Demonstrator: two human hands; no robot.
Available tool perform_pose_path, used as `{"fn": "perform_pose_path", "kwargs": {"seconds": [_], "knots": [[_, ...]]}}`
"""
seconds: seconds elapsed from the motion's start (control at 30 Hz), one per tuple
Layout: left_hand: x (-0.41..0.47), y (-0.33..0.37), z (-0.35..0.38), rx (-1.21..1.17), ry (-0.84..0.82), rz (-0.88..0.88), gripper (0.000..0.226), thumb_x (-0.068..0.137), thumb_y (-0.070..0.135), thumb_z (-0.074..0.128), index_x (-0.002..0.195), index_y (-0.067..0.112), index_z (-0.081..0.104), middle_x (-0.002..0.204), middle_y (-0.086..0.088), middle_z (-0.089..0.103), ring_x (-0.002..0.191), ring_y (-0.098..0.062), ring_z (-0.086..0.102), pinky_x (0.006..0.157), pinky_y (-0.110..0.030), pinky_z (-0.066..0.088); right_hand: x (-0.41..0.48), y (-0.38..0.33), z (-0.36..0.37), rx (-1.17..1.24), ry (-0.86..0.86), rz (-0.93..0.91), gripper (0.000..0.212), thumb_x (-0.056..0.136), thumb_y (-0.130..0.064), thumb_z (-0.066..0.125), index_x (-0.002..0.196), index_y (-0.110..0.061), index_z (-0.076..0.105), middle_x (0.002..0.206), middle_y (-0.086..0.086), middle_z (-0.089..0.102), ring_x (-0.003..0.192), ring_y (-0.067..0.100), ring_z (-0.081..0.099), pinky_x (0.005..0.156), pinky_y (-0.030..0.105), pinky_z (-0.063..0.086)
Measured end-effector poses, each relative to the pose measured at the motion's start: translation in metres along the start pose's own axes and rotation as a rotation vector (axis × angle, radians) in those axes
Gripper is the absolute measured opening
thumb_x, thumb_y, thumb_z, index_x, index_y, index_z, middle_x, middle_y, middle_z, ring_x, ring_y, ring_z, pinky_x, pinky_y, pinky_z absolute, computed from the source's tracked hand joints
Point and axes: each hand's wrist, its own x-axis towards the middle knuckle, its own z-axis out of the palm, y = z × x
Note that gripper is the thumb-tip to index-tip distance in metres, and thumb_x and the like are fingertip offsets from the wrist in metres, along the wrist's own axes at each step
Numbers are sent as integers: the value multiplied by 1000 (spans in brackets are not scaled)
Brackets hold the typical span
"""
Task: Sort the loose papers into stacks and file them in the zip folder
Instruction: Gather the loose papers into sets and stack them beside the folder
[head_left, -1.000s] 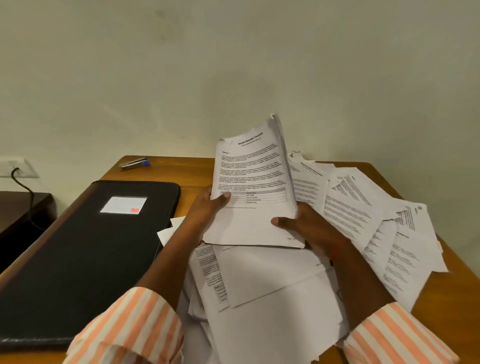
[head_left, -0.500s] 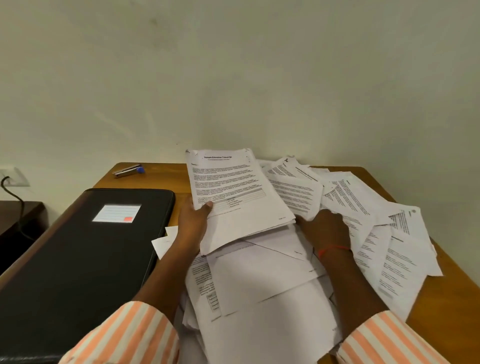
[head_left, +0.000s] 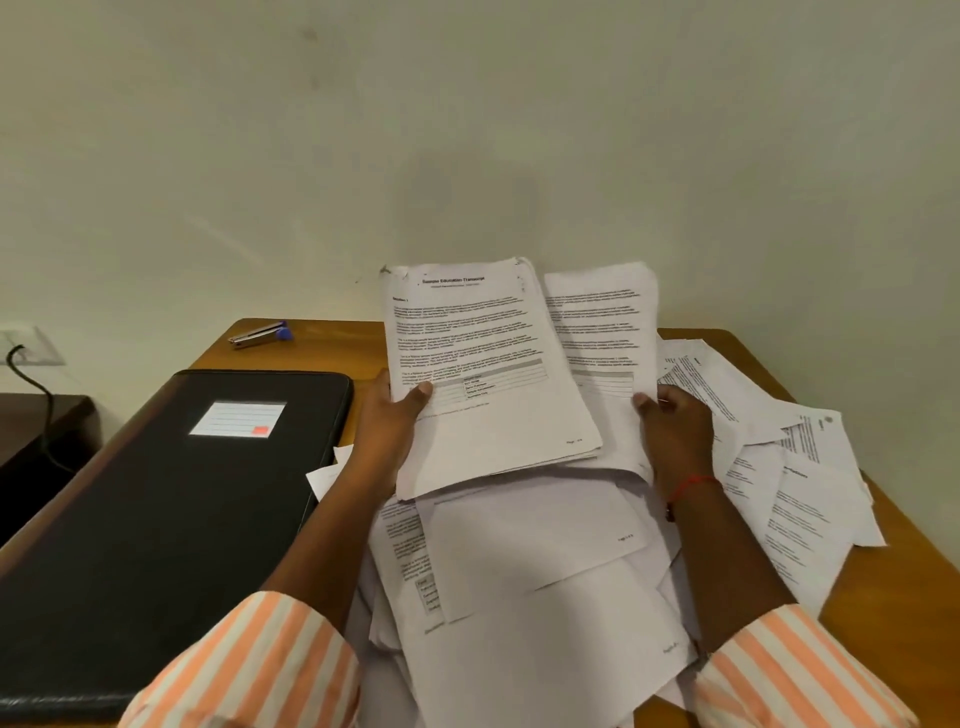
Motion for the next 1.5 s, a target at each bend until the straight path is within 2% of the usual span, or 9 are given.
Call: {"fn": "perform_pose_path", "kwargs": {"seconds": [0.33, 0.6, 0.73, 0.87, 1.0, 1.07, 1.13, 1.3, 1.5], "knots": [[7, -5, -11, -44, 201, -103, 28, 102, 17, 60, 129, 27, 59, 122, 3, 71, 104, -23, 71, 94, -52, 57, 6, 6, -5, -25, 68, -47, 8, 95, -13, 65, 95, -17, 71, 90, -1, 70, 87, 18, 63, 81, 27, 45], [-3, 3, -1, 9, 40, 2, 25, 101, 18, 61, 126, 25, 60, 109, 15, 72, 91, -6, 72, 68, -21, 57, 0, 4, 3, 48, -74, -3, 10, 93, -11, 67, 91, -19, 73, 90, -5, 73, 89, 19, 68, 82, 30, 54], [-6, -2, 8, 113, -69, 19, 24, 101, 25, 61, 124, 32, 60, 114, 14, 71, 100, -9, 71, 86, -29, 58, -16, -5, 18, 105, -290, -44, 8, 93, -11, 68, 89, -12, 75, 86, 3, 77, 76, 16, 69, 65, 23, 56], [-7, -2, 9, 77, -90, -12, 27, 102, 28, 60, 129, 28, 60, 120, 7, 72, 104, -15, 72, 90, -34, 58, -25, -9, 24, 184, -362, -40, 10, 94, -7, 65, 92, -8, 74, 89, 9, 77, 81, 22, 72, 70, 33, 58], [-8, 1, 10, 52, -60, 10, 21, 102, 22, 59, 120, 33, 62, 120, 4, 73, 106, -19, 72, 91, -39, 59, -29, -15, 24, 290, -391, 8, 35, 106, -34, 46, 112, -14, 74, 109, 2, 76, 105, 18, 71, 92, 34, 54], [-14, 8, 12, 43, -43, 114, 25, 103, 18, 59, 116, 39, 61, 118, 8, 73, 107, -16, 71, 92, -39, 60, -33, -21, 25, 363, -416, 1, 33, 107, -33, 46, 118, -14, 70, 117, 1, 74, 113, 16, 68, 100, 34, 51], [-22, 19, 15, 28, -26, 236, 28, 103, 17, 58, 119, 40, 60, 118, 10, 73, 110, -15, 70, 92, -37, 59, -39, -26, 27, 336, -398, -84, 15, 100, -18, 60, 113, -18, 68, 113, -3, 75, 109, 14, 69, 99, 37, 54], [-38, 43, 17, 12, 78, 493, 29, 103, 17, 56, 122, 38, 49, 115, 12, 66, 107, -10, 69, 79, -25, 61, -53, -41, 30, 279, -302, -354, 30, 96, -11, 65, 120, -27, 60, 116, -14, 71, 108, 0, 66, 90, 17, 54], [-32, 32, 15, 40, 142, 439, 31, 104, 23, 54, 133, 26, 45, 119, 12, 62, 102, 4, 67, 72, -15, 56, -64, -29, 48, 182, -380, -349, 41, 95, -14, 67, 133, -22, 56, 124, -13, 67, 116, -2, 61, 99, 19, 50]]}}
